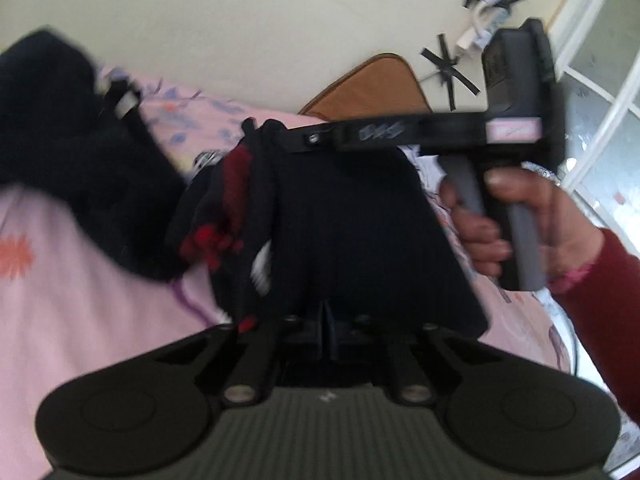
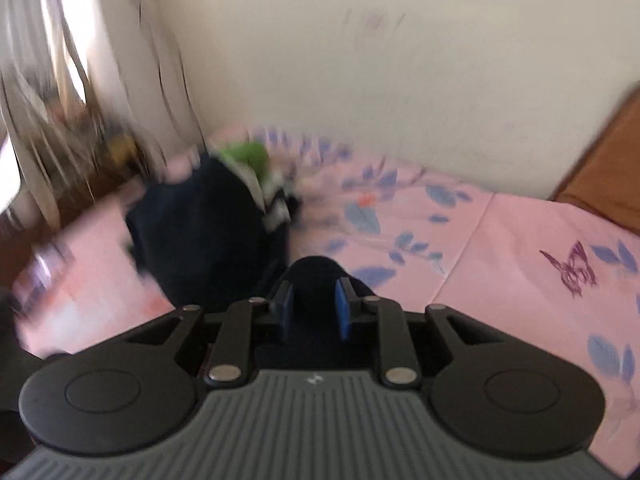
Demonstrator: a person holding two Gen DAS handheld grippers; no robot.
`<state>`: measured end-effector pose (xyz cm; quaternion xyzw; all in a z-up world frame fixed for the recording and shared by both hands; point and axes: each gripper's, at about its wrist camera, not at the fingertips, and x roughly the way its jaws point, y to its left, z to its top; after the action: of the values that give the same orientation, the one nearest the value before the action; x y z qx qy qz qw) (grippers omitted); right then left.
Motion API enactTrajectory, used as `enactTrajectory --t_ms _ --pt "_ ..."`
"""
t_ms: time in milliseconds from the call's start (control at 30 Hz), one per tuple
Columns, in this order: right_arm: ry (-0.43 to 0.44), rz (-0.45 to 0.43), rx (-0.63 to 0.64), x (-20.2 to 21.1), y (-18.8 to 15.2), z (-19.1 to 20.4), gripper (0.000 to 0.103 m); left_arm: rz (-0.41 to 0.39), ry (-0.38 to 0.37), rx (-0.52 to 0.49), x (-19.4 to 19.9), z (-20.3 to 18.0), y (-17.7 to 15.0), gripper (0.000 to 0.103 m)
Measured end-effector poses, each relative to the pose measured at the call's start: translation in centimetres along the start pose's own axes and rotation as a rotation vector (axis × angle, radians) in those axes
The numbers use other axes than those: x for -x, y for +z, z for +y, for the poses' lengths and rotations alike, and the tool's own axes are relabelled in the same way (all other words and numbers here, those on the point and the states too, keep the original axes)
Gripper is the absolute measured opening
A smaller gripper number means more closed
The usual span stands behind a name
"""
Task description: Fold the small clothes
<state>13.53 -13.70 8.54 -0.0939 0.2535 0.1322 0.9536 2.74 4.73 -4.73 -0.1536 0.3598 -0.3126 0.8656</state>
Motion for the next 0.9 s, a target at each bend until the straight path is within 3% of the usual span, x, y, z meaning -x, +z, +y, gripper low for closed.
enactTrajectory --t_ms 133,367,400,433,467,500,533,567,600,667,733,800,900 --pt "-0.027 0.008 0.044 -0.4 0.1 0.6 0.032 -0.01 -0.019 0.036 0.2 0.9 -0.4 0.004" --pt "-0.073 -0.066 0.079 0.0 -0.8 1.3 0.033 0.001 0.039 -0.028 0.4 -0.8 0.5 0.006" --pt "-0.079 -0.078 0.088 0.1 -0.9 1.5 0.033 -0.007 0.049 -0.037 0.9 -1.1 0.7 0.01" --pt "-0.079 -0.095 0.091 0.4 -1.1 1.5 0.034 -0.023 0.055 -0.045 1.4 -1.4 0.9 0.028" --pt "-0.073 -0.109 0.082 0.5 -1.1 1.4 0.035 -0.044 0.05 -0.047 2.0 -1.6 1.2 0.055" --pt "-0.054 -0.131 0.053 1.1 -1.2 1.0 0.04 -0.068 0.037 -0.043 2.6 -1.7 1.5 0.066" --pt "-0.015 -0.155 0.01 2.0 -1.2 0.5 0.046 -0.091 0.034 -0.037 3.2 -1.7 1.8 0.091" --pt "0.045 -0.191 -0.046 3.2 -1.4 -0.1 0.062 -0.12 0.061 -0.031 3.6 -1.8 2.1 0.101" --pt "0.091 -0.234 -0.093 4.5 -1.6 -0.7 0.076 -0.142 0.088 -0.032 3.9 -1.9 2.3 0.103" --pt "0.121 -0.335 -0.177 7.6 -2.6 -1.8 0.084 -0.152 0.096 -0.026 4.3 -1.6 3.0 0.103" --pt "0.129 -0.4 -0.242 10.2 -4.2 -3.0 0.085 -0.155 0.091 0.006 4.3 -0.9 3.4 0.103" --pt "0.122 -0.425 -0.308 11.9 -6.2 -4.2 0.089 -0.141 0.084 0.043 3.9 -0.1 3.7 0.103" --pt "0.096 -0.383 -0.397 12.5 -9.4 -5.8 0.091 -0.108 0.056 0.088 2.7 0.9 3.8 0.103"
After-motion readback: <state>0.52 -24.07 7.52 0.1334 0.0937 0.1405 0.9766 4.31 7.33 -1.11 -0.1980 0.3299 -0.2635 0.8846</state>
